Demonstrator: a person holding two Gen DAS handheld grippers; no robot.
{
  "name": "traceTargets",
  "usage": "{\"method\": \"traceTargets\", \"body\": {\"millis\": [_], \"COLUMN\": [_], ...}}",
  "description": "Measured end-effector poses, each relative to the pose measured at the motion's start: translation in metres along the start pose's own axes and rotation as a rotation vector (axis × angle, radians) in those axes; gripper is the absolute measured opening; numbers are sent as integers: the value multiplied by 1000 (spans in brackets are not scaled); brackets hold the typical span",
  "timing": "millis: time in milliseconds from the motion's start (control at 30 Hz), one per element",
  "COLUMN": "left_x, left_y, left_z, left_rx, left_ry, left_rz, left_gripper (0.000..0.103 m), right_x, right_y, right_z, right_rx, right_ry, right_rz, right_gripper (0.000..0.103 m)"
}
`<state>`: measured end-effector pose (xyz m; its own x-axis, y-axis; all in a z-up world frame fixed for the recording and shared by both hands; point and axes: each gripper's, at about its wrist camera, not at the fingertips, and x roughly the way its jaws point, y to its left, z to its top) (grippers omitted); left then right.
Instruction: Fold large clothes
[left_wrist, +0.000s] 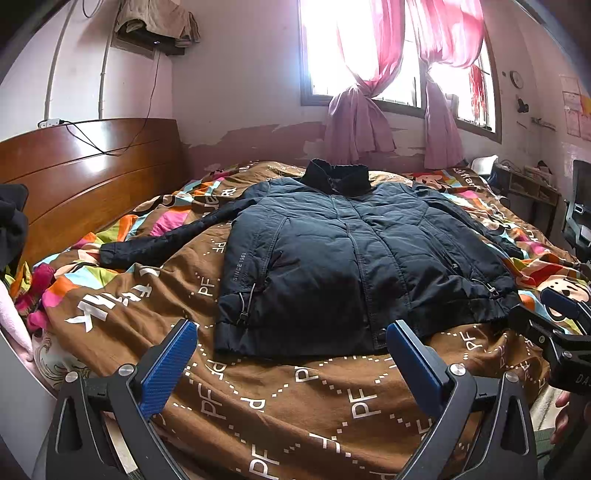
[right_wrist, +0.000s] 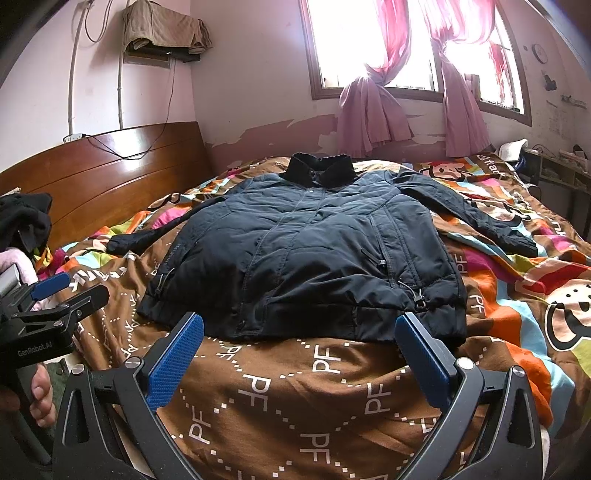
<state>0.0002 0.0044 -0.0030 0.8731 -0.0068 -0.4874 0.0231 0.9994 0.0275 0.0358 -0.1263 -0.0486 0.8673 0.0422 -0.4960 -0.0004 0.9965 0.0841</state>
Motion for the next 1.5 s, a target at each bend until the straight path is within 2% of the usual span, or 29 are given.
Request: {"method": "traceTargets", "body": {"millis": [1500], "left_x": [0], "left_y": [3], "left_z": [-1], "left_rx": [-2], "left_ry": [-1], "left_rz": [1], "left_gripper": [103], "right_x": [-2], "right_y": [-5], "right_z": [-1], "right_rx": [3], "right_ry": [4], "right_rz": [4], "right_gripper": [102]}}
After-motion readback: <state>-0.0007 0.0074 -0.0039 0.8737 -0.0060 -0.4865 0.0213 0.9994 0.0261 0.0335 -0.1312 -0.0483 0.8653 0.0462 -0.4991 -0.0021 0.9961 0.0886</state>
